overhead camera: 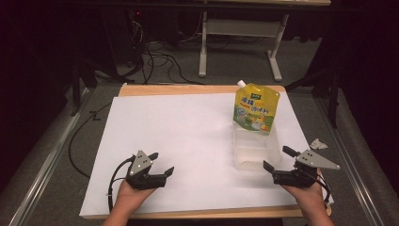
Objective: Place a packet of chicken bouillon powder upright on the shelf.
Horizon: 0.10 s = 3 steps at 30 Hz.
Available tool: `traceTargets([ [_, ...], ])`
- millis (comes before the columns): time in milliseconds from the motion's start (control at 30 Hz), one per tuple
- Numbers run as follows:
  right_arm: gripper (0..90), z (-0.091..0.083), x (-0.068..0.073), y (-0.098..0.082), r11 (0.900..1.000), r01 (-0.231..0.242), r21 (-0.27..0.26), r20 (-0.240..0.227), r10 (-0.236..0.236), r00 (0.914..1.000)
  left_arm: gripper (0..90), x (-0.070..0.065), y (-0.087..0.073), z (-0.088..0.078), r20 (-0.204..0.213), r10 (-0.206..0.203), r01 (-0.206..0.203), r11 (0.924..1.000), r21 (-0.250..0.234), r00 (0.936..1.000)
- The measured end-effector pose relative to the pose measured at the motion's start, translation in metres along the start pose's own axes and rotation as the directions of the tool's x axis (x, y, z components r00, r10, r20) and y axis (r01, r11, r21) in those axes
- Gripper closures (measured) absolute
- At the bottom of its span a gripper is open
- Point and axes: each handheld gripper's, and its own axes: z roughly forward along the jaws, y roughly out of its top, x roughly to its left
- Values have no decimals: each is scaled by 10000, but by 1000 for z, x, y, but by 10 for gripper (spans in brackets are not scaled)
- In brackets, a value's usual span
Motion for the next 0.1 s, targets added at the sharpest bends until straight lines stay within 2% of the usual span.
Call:
traceTargets([
  [100,53,1,-1,0,10000,-59,-30,-27,59,10000,219,1,0,-2,6,-7,7,10000,-83,10000],
])
